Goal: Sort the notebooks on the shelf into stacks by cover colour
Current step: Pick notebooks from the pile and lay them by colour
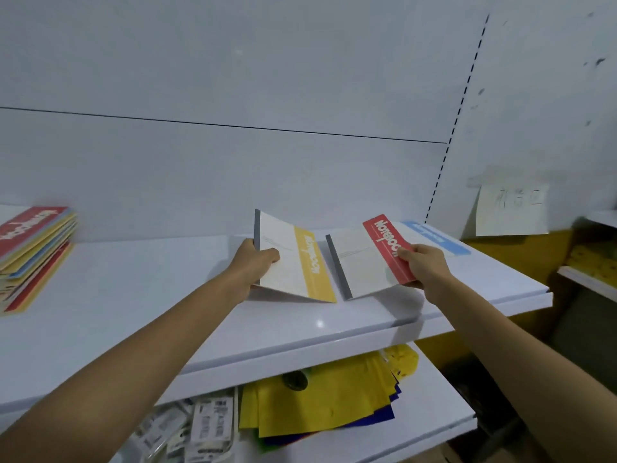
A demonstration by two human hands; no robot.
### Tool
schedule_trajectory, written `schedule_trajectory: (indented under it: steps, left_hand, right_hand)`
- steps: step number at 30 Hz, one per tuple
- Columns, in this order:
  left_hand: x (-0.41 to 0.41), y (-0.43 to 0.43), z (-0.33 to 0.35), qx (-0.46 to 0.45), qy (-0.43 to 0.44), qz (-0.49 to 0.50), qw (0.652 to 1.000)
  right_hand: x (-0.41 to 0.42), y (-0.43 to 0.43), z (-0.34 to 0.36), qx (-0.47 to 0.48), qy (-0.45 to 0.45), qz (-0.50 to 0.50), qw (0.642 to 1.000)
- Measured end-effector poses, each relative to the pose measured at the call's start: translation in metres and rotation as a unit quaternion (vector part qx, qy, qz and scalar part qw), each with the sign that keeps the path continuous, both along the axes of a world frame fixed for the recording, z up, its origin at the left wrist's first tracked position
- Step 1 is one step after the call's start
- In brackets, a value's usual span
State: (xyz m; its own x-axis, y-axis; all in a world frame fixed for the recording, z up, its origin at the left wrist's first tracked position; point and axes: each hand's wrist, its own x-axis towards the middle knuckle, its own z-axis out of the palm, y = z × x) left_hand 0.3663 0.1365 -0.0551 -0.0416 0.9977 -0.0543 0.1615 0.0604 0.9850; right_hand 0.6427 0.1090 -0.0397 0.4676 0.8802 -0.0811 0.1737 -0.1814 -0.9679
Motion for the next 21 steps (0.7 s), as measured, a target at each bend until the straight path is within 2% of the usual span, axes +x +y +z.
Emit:
schedule_trajectory:
  steps: [5, 14, 19, 21]
  left_hand:
    - [-0.004, 0.030, -0.008, 0.011, 0.039, 0.016, 0.999]
    - [-0.018, 0.057, -0.019, 0.037, 0.126, 0.097, 0.987]
    - [-0.022, 0.066, -0.018, 0.030, 0.188, 0.124, 0.974]
    - [-0.021, 0.068, -0.016, 0.036, 0.261, 0.131, 0.956]
  right_hand:
    - [-0.001, 0.032, -0.004, -0.019, -0.016, 0.015, 1.000]
    - [-0.003, 0.092, -0.014, -0.036, -0.099, 0.051, 0.993]
    - [0.002, 0.115, -0.024, -0.043, -0.206, 0.043, 0.977]
    - [0.003, 0.120, -0.028, -0.056, -0.246, 0.042, 0.967]
